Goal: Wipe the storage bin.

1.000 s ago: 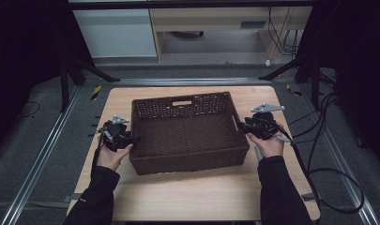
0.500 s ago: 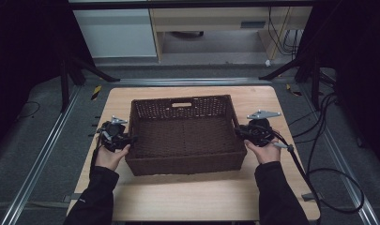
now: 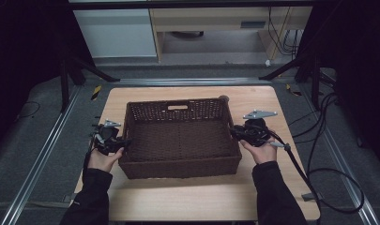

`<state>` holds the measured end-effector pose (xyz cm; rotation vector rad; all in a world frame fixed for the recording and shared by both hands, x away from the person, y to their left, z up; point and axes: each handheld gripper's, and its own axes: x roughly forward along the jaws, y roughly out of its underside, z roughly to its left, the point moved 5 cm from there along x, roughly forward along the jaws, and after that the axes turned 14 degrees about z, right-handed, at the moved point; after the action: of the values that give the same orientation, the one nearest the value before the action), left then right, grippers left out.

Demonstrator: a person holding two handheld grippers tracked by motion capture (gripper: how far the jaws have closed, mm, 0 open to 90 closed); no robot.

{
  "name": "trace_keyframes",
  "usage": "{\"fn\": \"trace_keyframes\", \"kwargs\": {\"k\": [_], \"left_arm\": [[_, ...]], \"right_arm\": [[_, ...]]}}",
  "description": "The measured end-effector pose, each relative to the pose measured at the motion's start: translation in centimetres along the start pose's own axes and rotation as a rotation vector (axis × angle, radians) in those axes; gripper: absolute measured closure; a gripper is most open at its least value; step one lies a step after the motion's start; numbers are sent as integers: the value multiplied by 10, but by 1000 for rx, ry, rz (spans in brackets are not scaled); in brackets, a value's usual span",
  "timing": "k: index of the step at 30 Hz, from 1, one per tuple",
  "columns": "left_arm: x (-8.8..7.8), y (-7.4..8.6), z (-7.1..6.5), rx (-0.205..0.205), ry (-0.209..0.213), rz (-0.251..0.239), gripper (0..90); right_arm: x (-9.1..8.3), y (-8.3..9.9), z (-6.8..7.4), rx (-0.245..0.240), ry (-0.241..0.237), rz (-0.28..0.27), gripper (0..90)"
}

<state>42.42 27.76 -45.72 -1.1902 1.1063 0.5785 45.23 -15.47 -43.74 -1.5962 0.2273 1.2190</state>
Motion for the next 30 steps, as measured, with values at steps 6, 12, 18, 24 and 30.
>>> {"fn": "trace_keyframes", "kwargs": {"k": [6,12,18,24,30], "left_arm": [[-5,10,7,10,-2,0,673],[-6,11,9,15,-6,0,673],[-5,9,12,21,0,-2,674],[-5,9,13,29,-4,0,675],[-5,8,13,33,-7,1,676]], "right_arm": [[-4,6,15,-3,-22,12,718],[-15,2,15,4,6,-35,626],[-35,7,-7,45,75,-100,546],[-43,27,-29,92,133,-96,500],[-46,48,-45,143,176,-85,458]]}}
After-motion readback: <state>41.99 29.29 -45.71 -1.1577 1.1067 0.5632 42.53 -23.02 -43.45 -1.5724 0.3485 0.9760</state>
